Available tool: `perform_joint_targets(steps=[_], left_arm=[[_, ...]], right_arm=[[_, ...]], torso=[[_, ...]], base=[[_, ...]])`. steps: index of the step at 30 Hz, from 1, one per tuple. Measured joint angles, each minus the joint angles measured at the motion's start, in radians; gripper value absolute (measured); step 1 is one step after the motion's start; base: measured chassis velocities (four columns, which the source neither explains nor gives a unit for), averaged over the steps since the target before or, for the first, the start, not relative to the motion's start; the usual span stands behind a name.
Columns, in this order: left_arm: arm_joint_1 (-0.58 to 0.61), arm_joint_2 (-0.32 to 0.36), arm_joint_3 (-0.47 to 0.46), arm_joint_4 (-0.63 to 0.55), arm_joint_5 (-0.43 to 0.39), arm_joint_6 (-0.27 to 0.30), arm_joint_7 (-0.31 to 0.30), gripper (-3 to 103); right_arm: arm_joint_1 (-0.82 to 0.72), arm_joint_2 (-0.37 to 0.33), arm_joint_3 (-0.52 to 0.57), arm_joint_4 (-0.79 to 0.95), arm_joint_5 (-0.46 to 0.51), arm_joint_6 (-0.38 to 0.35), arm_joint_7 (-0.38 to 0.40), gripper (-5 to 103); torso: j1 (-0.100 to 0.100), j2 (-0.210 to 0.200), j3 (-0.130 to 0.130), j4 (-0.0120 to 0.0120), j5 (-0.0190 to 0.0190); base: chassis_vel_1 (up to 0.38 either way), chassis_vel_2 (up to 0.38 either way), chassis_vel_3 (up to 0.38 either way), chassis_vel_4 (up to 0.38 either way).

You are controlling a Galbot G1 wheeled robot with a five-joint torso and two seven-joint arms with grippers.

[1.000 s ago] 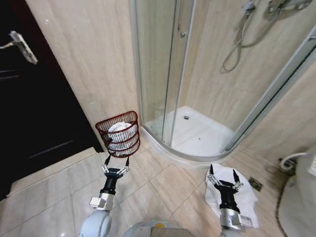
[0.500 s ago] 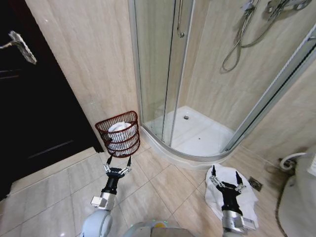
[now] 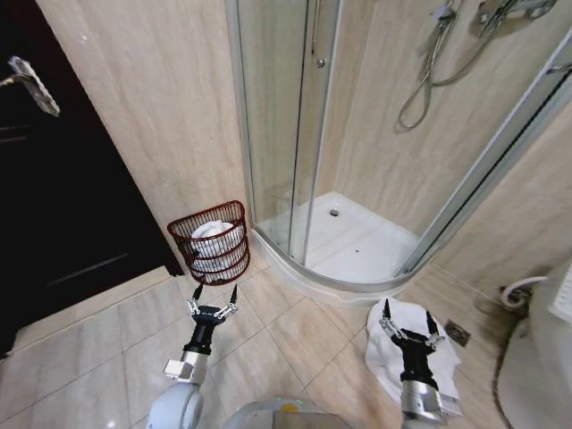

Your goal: Discard the used towel into the hamper.

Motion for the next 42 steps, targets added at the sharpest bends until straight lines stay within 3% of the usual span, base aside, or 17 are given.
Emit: perform_joint_targets(steps=[14, 36, 42], left_arm=[[0.017, -0.009, 0.002, -0.008, 0.004, -0.018, 0.010, 100], [0.038, -0.018, 0.005, -0.014, 0.007, -0.045, 0.018, 100], [0.052, -0.027, 0.006, -0.022, 0.014, -0.053, 0.018, 100]], right_arm=[[-0.004, -0.012, 0.011, -0.011, 0.033, 0.060, -0.048, 100], [-0.009, -0.024, 0.011, -0.019, 0.044, 0.070, -0.036, 100], [0.049, -0.084, 0.042, -0.125, 0.150, -0.049, -0.049, 100]], torso=[[0.000, 0.000, 0.000, -0.0002, -0.0001], [0.000, 0.000, 0.000, 0.0000, 0.0004], [0.000, 0.000, 0.000, -0.0001, 0.0002]], base=[[-0.091, -0.085, 0.083, 0.091], [-0.106, -0.108, 0.117, 0.111], [-0.012, -0.008, 0.008, 0.008]])
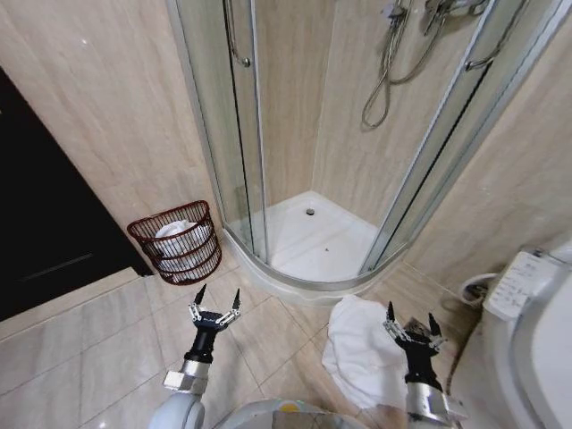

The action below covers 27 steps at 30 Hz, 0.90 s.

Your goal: Discard the used towel into the hamper.

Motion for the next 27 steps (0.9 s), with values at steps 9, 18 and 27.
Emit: perform_joint_targets(steps=[9, 18, 27], left_arm=[[0.015, -0.015, -0.001, -0.024, 0.015, 0.000, -0.005, 100], [0.031, -0.030, -0.008, -0.061, 0.025, -0.003, -0.011, 100], [0.042, -0.055, 0.002, -0.088, 0.038, -0.006, -0.041, 100]], right_arm=[[0.113, -0.079, -0.017, -0.185, 0.161, -0.148, -0.075, 100], [0.183, -0.124, -0.081, -0.353, 0.245, -0.299, -0.165, 100], [0.305, -0.119, -0.120, -0.531, 0.253, -0.410, -0.193, 100]], torso=[[0.000, 0.000, 0.000, 0.0002, -0.0001], [0.000, 0.000, 0.000, 0.0000, -0.0003], [0.000, 0.000, 0.000, 0.0000, -0.0003]], base=[[0.000, 0.000, 0.000, 0.000], [0.000, 0.000, 0.000, 0.000], [0.000, 0.000, 0.000, 0.000]])
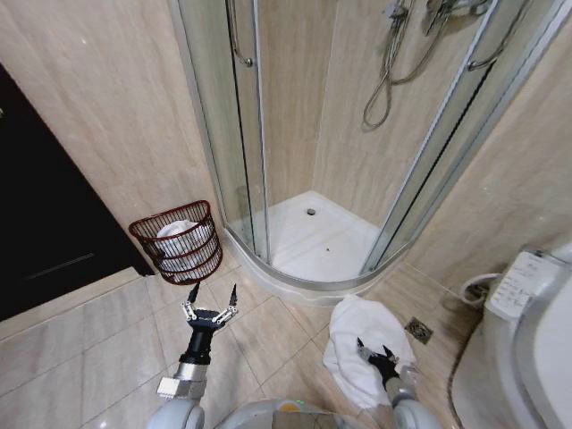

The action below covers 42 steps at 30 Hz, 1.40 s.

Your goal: Discard the used towel into the hamper.

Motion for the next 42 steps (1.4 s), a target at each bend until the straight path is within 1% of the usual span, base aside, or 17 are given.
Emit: perform_joint_targets(steps=[1, 3, 5, 10, 14, 22, 23, 25, 27, 30, 31, 33, 34, 37, 39, 40, 42], left_arm=[[0.003, -0.003, 0.000, -0.006, 0.001, 0.000, -0.001, 100], [0.004, -0.003, 0.000, -0.012, 0.001, 0.000, -0.001, 100], [0.004, -0.001, -0.003, -0.026, 0.001, 0.004, -0.001, 100], [0.001, 0.003, -0.007, -0.038, 0.001, 0.015, -0.002, 100], [-0.003, 0.004, -0.007, -0.036, 0.001, 0.017, -0.002, 100], [-0.022, 0.008, -0.003, -0.016, 0.000, 0.026, -0.001, 100], [-0.026, 0.008, -0.002, -0.015, 0.000, 0.030, 0.000, 100], [-0.033, 0.009, 0.000, -0.014, 0.000, 0.037, 0.003, 100], [-0.036, 0.009, 0.000, -0.014, 0.000, 0.040, 0.005, 100], [-0.041, 0.010, 0.000, -0.015, -0.001, 0.046, 0.010, 100], [-0.041, 0.010, 0.000, -0.015, -0.001, 0.046, 0.010, 100], [-0.044, 0.010, 0.000, -0.013, -0.001, 0.047, 0.012, 100], [-0.044, 0.010, 0.000, -0.013, -0.001, 0.047, 0.012, 100], [-0.045, 0.010, 0.000, -0.014, -0.002, 0.050, 0.015, 100], [-0.045, 0.010, 0.000, -0.015, -0.002, 0.050, 0.016, 100], [-0.045, 0.010, 0.000, -0.017, -0.002, 0.051, 0.016, 100], [-0.045, 0.010, 0.000, -0.018, -0.002, 0.051, 0.016, 100]], right_arm=[[0.025, 0.000, -0.001, -0.043, 0.006, -0.019, -0.004, 100], [0.039, -0.001, -0.001, -0.069, 0.010, -0.024, -0.010, 100], [0.070, -0.004, 0.000, -0.135, 0.018, -0.039, -0.045, 100], [0.117, -0.002, 0.000, -0.225, 0.019, -0.034, -0.099, 100], [0.130, -0.002, 0.000, -0.248, 0.016, -0.032, -0.128, 100], [0.152, -0.002, 0.005, -0.288, 0.010, -0.023, -0.157, 100], [0.154, -0.002, 0.006, -0.294, 0.010, -0.020, -0.165, 102], [0.158, -0.002, 0.009, -0.302, 0.008, -0.013, -0.177, 95], [0.159, -0.002, 0.010, -0.304, 0.008, -0.012, -0.179, 95], [0.161, -0.003, 0.012, -0.312, 0.007, -0.003, -0.187, 84], [0.161, -0.003, 0.012, -0.312, 0.007, -0.003, -0.187, 84], [0.164, -0.004, 0.014, -0.324, 0.006, 0.007, -0.195, 77], [0.164, -0.004, 0.014, -0.324, 0.006, 0.007, -0.195, 77], [0.168, -0.005, 0.015, -0.337, 0.006, 0.020, -0.201, 65], [0.168, -0.006, 0.016, -0.340, 0.006, 0.024, -0.204, 65], [0.168, -0.006, 0.016, -0.343, 0.006, 0.027, -0.208, 57], [0.167, -0.006, 0.018, -0.345, 0.006, 0.029, -0.213, 57]], torso=[[0.000, 0.000, 0.000, 0.0001, 0.0000], [0.000, 0.000, 0.000, 0.0001, 0.0001], [0.000, 0.000, 0.000, 0.0000, -0.0001], [0.000, 0.000, 0.000, 0.0001, -0.0002], [0.000, 0.000, 0.000, -0.0001, -0.0004], [0.000, 0.000, 0.000, 0.0000, -0.0002], [0.000, 0.000, 0.000, -0.0001, -0.0002], [0.000, 0.000, 0.000, -0.0001, -0.0002], [0.000, 0.000, 0.000, -0.0001, -0.0001], [0.000, 0.000, 0.000, -0.0001, -0.0001], [0.000, 0.000, 0.000, -0.0001, -0.0001], [0.000, 0.000, 0.000, -0.0001, 0.0000], [0.000, 0.000, 0.000, -0.0001, 0.0000], [0.000, 0.000, 0.000, 0.0000, 0.0000], [0.000, 0.000, 0.000, 0.0000, -0.0001], [0.000, 0.000, 0.000, 0.0000, -0.0001], [0.000, 0.000, 0.000, 0.0000, 0.0000]], base=[[0.000, 0.000, 0.000, 0.000], [0.000, 0.000, 0.000, 0.000], [0.000, 0.000, 0.000, 0.000], [0.000, 0.000, 0.000, 0.000], [0.000, 0.000, 0.000, 0.000], [0.000, 0.000, 0.000, 0.000], [0.000, 0.000, 0.000, 0.000], [0.000, 0.000, 0.000, 0.000], [0.000, 0.000, 0.000, 0.000], [0.000, 0.000, 0.000, 0.000], [0.000, 0.000, 0.000, 0.000], [0.000, 0.000, 0.000, 0.000], [0.000, 0.000, 0.000, 0.000], [0.000, 0.000, 0.000, 0.000], [0.000, 0.000, 0.000, 0.000], [0.000, 0.000, 0.000, 0.000], [0.000, 0.000, 0.000, 0.000]])
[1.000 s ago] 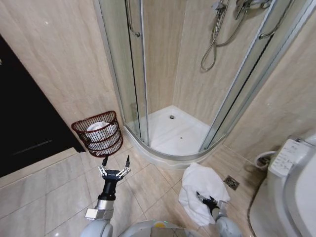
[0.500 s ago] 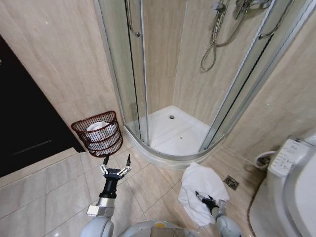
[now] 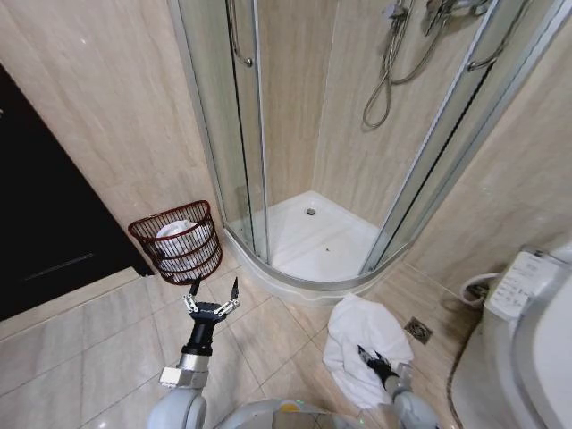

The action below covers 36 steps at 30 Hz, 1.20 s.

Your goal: Discard the used towel into the hamper.

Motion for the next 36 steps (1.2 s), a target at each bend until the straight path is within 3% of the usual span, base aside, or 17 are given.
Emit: perform_joint_targets(steps=[8, 10, 12, 15, 18, 22, 25, 36], left_arm=[[0.012, -0.003, 0.000, -0.007, 0.000, -0.009, -0.002, 100], [0.015, -0.003, 0.000, -0.010, -0.001, -0.014, -0.003, 100], [0.016, -0.003, 0.000, -0.010, -0.001, -0.014, -0.003, 100], [0.016, -0.002, 0.003, -0.012, -0.001, -0.018, -0.003, 100], [0.016, -0.002, 0.009, -0.014, -0.001, -0.020, -0.003, 100], [0.015, -0.002, 0.013, -0.014, -0.001, -0.022, -0.003, 100], [0.016, -0.002, 0.015, -0.012, -0.003, -0.025, -0.004, 100], [0.010, 0.012, 0.015, -0.003, -0.019, -0.030, -0.004, 100]], right_arm=[[-0.009, -0.001, 0.011, -0.014, -0.005, 0.039, -0.048, 33], [-0.013, 0.005, 0.017, -0.014, -0.027, 0.090, -0.050, 25], [-0.014, 0.009, 0.021, -0.014, -0.039, 0.112, -0.048, 25], [-0.034, 0.025, 0.048, 0.033, -0.119, 0.214, -0.005, 14], [-0.062, 0.029, 0.065, 0.095, -0.157, 0.267, 0.031, 8], [-0.091, 0.032, 0.087, 0.165, -0.193, 0.302, 0.063, 8], [-0.143, 0.040, 0.135, 0.278, -0.274, 0.353, 0.098, 8], [-0.324, 0.060, 0.208, 0.676, -0.267, 0.336, 0.146, 8]], torso=[[0.000, 0.000, 0.000, 0.0001, 0.0002], [0.000, 0.000, 0.000, 0.0000, 0.0006], [0.000, 0.000, 0.000, 0.0001, 0.0007], [0.000, 0.000, 0.000, 0.0002, 0.0008], [0.000, 0.000, 0.000, 0.0001, 0.0006], [0.000, 0.000, 0.000, 0.0001, -0.0001], [0.000, 0.000, 0.000, 0.0002, 0.0000], [0.000, 0.000, 0.000, 0.0000, 0.0002]], base=[[0.000, 0.000, 0.000, 0.000], [0.000, 0.000, 0.000, 0.000], [0.000, 0.000, 0.000, 0.000], [0.000, 0.000, 0.000, 0.000], [0.000, 0.000, 0.000, 0.000], [0.000, 0.000, 0.000, 0.000], [0.000, 0.000, 0.000, 0.000], [0.000, 0.000, 0.000, 0.000]])
